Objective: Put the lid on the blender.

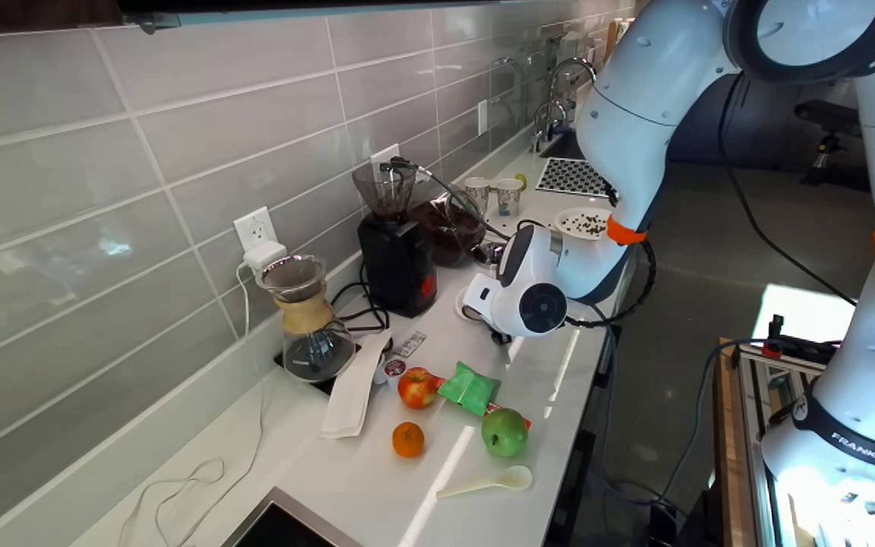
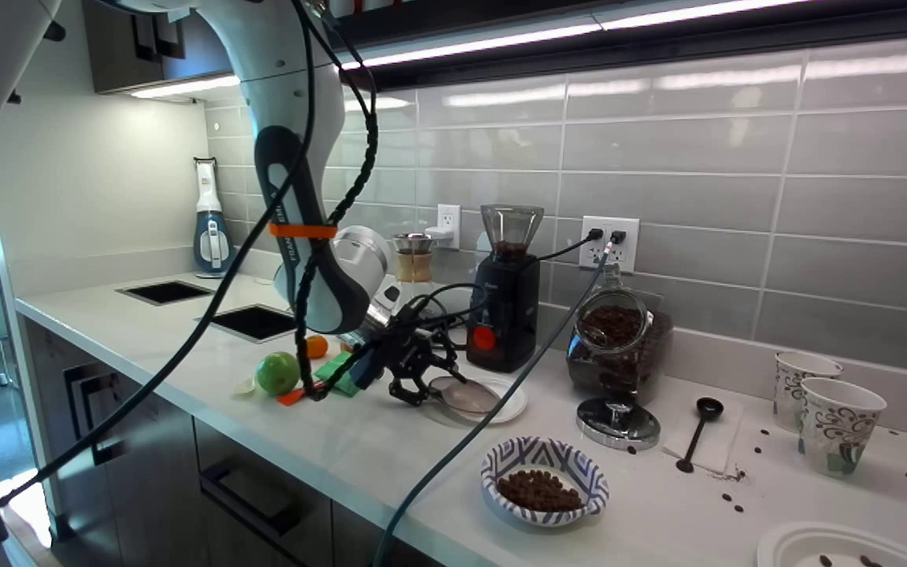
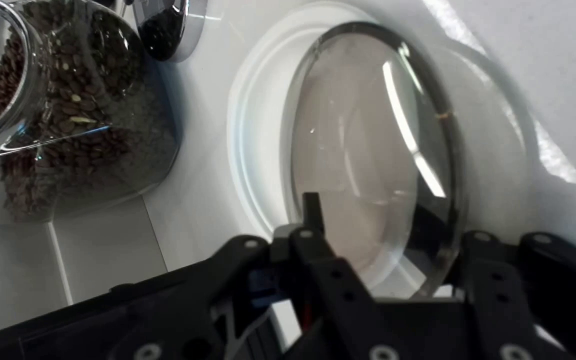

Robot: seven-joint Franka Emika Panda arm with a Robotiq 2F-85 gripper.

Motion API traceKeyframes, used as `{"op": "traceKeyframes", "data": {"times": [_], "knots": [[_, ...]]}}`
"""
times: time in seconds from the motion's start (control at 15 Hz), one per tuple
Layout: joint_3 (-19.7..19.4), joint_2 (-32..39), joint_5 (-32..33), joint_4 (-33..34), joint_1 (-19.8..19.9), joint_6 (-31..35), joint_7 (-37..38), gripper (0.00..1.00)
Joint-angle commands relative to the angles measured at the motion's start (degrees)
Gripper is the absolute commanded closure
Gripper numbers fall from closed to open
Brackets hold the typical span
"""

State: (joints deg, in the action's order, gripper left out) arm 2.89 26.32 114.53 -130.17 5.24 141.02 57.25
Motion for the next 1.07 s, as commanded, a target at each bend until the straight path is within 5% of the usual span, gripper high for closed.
{"op": "traceKeyframes", "data": {"times": [0.0, 0.27, 0.4, 0.67, 0.8, 1.0], "knots": [[0.5, 3.2, -1.1, 1.7, 0.7, -0.8, -0.5, 0.79], [0.7, 3.1, -1.6, 2.2, 0.6, -2.6, -0.8, 0.8], [0.7, 3.2, -1.9, 2.3, 0.7, -2.7, -0.9, 0.61], [0.8, 4.3, -2.8, 2.5, 0.8, -2.5, -1.1, 0.41], [0.8, 4.1, -3.0, 2.8, 0.9, -2.5, -1.3, 0.66], [0.9, 4.0, -3.7, 2.8, 0.8, -2.7, -1.3, 0.85]]}}
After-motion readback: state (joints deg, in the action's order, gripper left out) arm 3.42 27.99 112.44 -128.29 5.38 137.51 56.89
